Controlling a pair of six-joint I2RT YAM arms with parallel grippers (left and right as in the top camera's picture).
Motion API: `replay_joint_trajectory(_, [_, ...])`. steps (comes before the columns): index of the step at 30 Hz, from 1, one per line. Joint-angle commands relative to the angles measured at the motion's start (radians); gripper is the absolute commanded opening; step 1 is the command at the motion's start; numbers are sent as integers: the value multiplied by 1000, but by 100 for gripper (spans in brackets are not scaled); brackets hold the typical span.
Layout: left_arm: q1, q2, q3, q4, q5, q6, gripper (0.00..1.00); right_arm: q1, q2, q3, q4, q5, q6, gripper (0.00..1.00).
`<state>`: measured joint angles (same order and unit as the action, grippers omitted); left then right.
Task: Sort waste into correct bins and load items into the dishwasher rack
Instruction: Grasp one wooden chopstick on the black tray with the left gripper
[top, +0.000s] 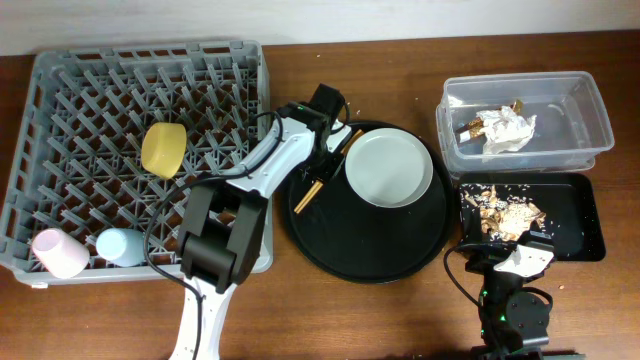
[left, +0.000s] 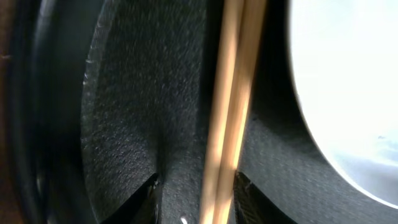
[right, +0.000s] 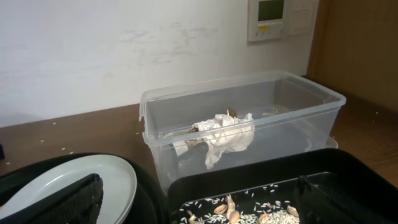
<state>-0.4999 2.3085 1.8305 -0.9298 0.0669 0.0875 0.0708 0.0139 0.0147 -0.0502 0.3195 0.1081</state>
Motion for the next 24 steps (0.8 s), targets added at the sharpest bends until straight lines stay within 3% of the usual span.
replay_joint_trajectory(1, [2, 51, -4, -2, 45, 21, 37, -6, -8, -9, -2, -2, 4, 98])
replay_joint_trajectory(3, [1, 51, -4, 0, 38, 20, 30, -6, -8, -9, -2, -2, 4, 98])
replay_joint_trajectory(5, [1, 51, -3, -6, 40, 19, 30, -6, -8, -9, -1, -2, 4, 99])
replay_joint_trajectory(6, [1, 47, 5, -24, 39, 19, 39, -6, -8, -9, -1, -2, 4, 98])
replay_joint_trajectory(8, [2, 27, 56, -94, 42, 19, 47, -6, -8, -9, -2, -2, 4, 98])
replay_joint_trajectory(10, [2, -5, 130, -164, 42, 20, 52, -6, -8, -9, -2, -2, 4, 98])
replay_joint_trajectory(13, [2, -6, 107, -122, -56, 42, 52, -6, -8, -9, -2, -2, 4, 98])
replay_joint_trajectory(16, [2, 16, 56, -60, -68, 42, 50, -6, -8, -9, -1, -2, 4, 98])
replay_joint_trajectory(19, [2, 49, 52, -50, -68, 42, 39, -6, -8, -9, -1, -2, 4, 98])
replay_joint_trajectory(24, [-14, 51, 51, -51, -42, 42, 34, -6, -8, -9, -2, -2, 4, 98])
